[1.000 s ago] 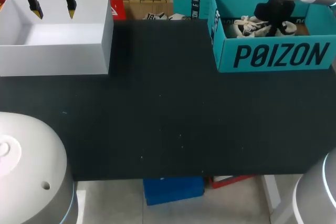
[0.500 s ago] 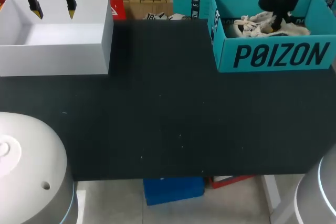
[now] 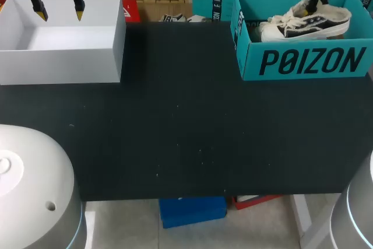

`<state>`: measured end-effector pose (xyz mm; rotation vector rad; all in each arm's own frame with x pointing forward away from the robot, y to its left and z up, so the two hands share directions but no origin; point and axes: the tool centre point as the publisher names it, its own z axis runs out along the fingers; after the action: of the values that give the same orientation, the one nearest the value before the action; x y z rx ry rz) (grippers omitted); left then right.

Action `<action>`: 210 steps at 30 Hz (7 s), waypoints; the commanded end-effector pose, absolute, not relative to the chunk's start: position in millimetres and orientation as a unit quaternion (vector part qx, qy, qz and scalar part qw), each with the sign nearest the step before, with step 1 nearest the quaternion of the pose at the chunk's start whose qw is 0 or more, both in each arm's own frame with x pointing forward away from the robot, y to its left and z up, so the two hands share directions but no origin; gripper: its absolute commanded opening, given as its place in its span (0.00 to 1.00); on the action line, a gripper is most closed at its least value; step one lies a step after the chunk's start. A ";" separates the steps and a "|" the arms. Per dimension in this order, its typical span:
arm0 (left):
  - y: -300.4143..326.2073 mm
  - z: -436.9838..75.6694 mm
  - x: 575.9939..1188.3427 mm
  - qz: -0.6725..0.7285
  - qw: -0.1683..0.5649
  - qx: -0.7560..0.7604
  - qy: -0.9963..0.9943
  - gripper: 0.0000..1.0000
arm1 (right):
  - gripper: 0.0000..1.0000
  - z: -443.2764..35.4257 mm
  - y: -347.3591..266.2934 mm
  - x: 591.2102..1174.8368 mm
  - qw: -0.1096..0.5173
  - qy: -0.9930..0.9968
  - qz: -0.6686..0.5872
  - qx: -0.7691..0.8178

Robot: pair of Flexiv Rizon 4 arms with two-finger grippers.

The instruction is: Take the shoe out of the shoebox, open the shoe tongue, remove and reinsert the insole, then place the shoe into the shoebox

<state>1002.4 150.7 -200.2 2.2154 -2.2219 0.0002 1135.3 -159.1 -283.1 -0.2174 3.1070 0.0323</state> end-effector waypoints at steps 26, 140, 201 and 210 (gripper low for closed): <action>150.1 -199.8 1001.8 -0.001 0.002 0.707 -0.708 1.00 | 0.00 -150.6 -80.9 1006.7 0.097 0.994 -0.032 -0.043; 150.1 -199.8 1001.8 -0.001 0.002 0.707 -0.708 1.00 | 1.00 -290.0 143.8 874.4 0.062 0.970 0.207 -0.107; 150.1 -199.8 1001.8 -0.001 0.002 0.707 -0.708 1.00 | 1.00 -344.3 135.0 839.6 0.049 0.934 0.349 -0.065; 150.1 -199.8 1001.8 -0.001 0.002 0.707 -0.708 1.00 | 1.00 -368.9 132.9 843.2 0.030 0.916 0.398 -0.048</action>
<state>1002.3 150.7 -200.1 2.2154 -2.2219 -0.0001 839.6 131.8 -357.2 -0.1476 2.8554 1.1440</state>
